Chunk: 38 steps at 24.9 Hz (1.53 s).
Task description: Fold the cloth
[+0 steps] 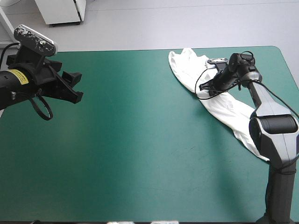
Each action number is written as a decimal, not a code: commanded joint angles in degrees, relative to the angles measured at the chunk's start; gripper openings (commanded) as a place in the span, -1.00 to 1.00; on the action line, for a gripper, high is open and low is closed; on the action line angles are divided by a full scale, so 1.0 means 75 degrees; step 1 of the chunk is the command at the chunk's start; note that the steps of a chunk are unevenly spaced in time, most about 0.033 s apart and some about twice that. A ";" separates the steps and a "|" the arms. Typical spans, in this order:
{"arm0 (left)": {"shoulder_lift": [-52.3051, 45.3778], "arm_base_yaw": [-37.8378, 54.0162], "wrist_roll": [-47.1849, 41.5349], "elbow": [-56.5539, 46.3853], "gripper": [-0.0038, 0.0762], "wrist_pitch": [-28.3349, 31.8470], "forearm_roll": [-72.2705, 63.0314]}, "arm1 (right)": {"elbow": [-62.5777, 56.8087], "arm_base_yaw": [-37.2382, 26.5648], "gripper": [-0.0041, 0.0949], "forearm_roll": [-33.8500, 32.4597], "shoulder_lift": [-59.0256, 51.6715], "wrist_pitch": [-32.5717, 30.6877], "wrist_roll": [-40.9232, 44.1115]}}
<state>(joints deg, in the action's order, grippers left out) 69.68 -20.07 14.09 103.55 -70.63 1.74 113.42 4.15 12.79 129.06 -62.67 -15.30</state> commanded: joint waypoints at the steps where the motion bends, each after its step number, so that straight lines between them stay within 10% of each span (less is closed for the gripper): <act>1: -0.0134 -0.0036 -0.0160 0.0194 0.12 0.0443 0.0072 | -0.0082 0.0770 -0.92 0.0949 -0.0040 -0.1159 -0.0137; 21: -0.0561 -0.0036 -0.0631 0.0194 0.12 0.0205 0.0803 | -0.0665 0.6372 -0.92 0.1337 -0.0985 -0.1175 -0.0090; 25: -0.0735 -0.0036 -0.0720 0.0194 0.12 0.0205 0.0803 | -0.0665 0.6266 -0.82 0.0909 -0.1225 -0.1175 0.0076; 32: -0.0735 -0.0036 -0.0940 0.0194 0.12 -0.0220 0.1366 | -0.0637 0.5367 0.39 -0.0006 -0.2544 -0.1175 0.0780; 38: -0.0448 -0.0036 -0.0974 0.0162 0.12 -0.0395 0.2298 | -0.0637 0.4604 0.44 -0.0683 -0.3904 -0.1175 0.1123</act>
<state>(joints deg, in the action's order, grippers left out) 65.47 -20.07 7.50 103.55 -71.48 14.93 107.06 40.93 9.14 106.90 -70.63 -7.82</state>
